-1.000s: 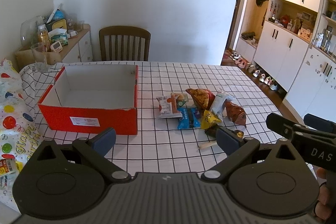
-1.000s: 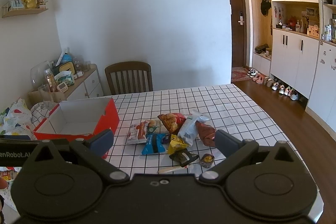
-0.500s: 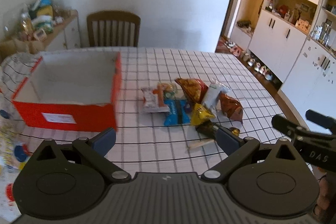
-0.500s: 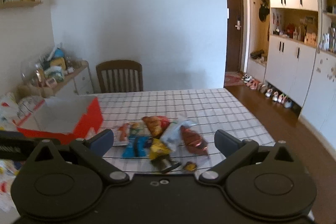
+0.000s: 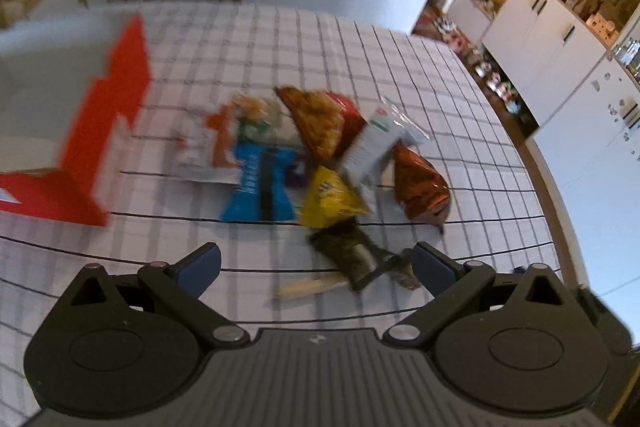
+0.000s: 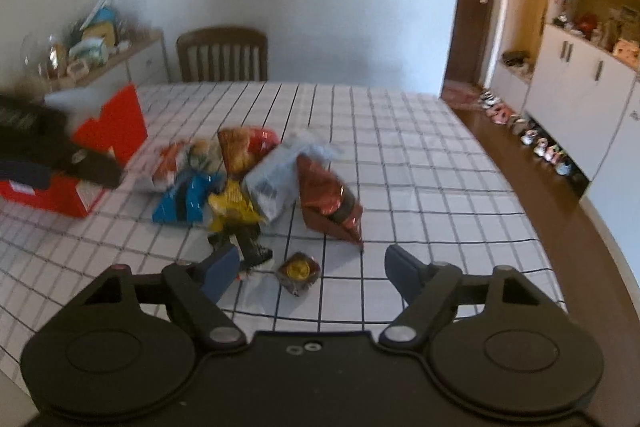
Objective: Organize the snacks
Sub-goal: 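Grasp the dark chocolate bar with the left tool while the right tool grasps the gold-lidded snack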
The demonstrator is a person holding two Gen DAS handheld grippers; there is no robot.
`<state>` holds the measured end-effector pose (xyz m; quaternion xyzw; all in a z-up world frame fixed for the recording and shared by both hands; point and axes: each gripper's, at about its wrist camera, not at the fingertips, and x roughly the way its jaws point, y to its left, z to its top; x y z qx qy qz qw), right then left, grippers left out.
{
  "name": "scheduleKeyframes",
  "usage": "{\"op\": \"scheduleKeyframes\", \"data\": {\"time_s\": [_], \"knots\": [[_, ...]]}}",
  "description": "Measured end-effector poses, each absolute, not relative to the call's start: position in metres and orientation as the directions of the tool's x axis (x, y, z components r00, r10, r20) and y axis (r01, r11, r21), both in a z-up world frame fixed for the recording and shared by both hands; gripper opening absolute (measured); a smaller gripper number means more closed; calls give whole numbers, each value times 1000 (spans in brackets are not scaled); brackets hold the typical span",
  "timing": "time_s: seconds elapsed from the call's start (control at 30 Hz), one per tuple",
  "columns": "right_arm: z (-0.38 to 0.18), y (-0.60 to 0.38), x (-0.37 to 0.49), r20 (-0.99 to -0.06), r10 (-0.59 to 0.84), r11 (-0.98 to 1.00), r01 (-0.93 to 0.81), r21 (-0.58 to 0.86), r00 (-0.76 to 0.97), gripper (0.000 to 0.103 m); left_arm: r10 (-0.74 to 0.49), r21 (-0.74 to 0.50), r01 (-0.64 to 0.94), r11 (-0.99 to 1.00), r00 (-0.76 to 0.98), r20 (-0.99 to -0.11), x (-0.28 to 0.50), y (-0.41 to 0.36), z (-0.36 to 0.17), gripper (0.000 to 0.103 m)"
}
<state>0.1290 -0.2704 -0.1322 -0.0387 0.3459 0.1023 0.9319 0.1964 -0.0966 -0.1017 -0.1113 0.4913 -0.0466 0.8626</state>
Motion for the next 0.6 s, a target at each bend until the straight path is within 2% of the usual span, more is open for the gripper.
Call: {"op": "scheduleKeyframes", "data": {"time_s": [0.17, 0.33, 0.43, 0.53, 0.6], "knots": [[-154, -271, 149, -688, 190, 962, -271, -11, 700, 77, -213, -282, -127, 951, 393, -895, 231, -111, -139, 101], [-169, -270, 162, -717, 221, 943, -332, -15, 661, 69, -204, -273, -172, 946, 339, -919, 247, -124, -161, 101], [-176, -268, 170, -730, 228, 932, -361, -27, 644, 62, -212, -284, -202, 937, 316, -925, 255, -127, -167, 95], [-184, -267, 177, -739, 237, 921, -389, -37, 631, 57, -207, -280, -219, 935, 305, -929, 261, -131, -172, 94], [-189, -266, 182, -744, 243, 913, -406, -42, 623, 55, -203, -275, -226, 934, 294, -934, 265, -134, -175, 86]]}}
